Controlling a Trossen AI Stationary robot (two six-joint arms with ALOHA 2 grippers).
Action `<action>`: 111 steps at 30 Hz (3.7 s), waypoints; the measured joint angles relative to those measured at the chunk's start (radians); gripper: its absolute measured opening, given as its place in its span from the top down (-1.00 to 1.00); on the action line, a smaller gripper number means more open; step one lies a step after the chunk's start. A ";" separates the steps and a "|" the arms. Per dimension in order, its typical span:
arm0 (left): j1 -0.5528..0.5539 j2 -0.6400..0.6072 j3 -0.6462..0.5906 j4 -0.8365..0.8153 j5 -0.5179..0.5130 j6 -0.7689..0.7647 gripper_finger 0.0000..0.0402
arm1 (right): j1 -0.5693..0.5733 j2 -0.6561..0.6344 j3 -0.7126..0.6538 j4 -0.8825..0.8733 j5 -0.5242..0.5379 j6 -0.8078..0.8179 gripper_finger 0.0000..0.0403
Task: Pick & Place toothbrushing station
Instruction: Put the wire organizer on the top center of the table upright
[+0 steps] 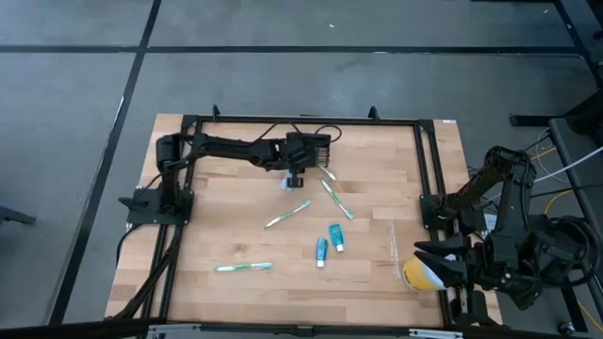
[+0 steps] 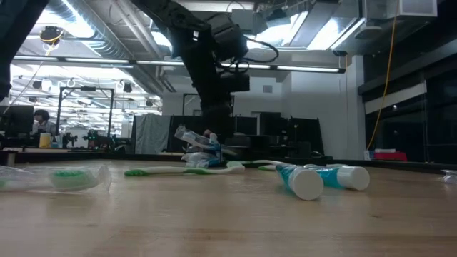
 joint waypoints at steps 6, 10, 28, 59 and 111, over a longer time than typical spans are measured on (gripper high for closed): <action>-0.013 0.029 -0.007 0.038 -0.147 0.013 0.49 | 0.000 0.000 0.000 0.000 -0.016 0.025 0.65; -0.010 0.021 -0.002 0.094 -0.208 0.031 0.49 | 0.000 0.000 0.000 0.000 -0.019 0.026 0.65; 0.025 0.018 -0.003 0.058 -0.255 -0.063 0.48 | 0.000 0.000 0.000 0.000 -0.002 0.026 0.65; -0.093 0.016 -0.003 -0.041 -0.467 -0.151 0.49 | 0.039 0.000 0.000 -0.002 0.062 0.033 0.65; -0.037 0.017 -0.002 -0.076 -0.200 -0.342 0.96 | 0.059 0.000 0.000 -0.035 0.081 0.071 0.65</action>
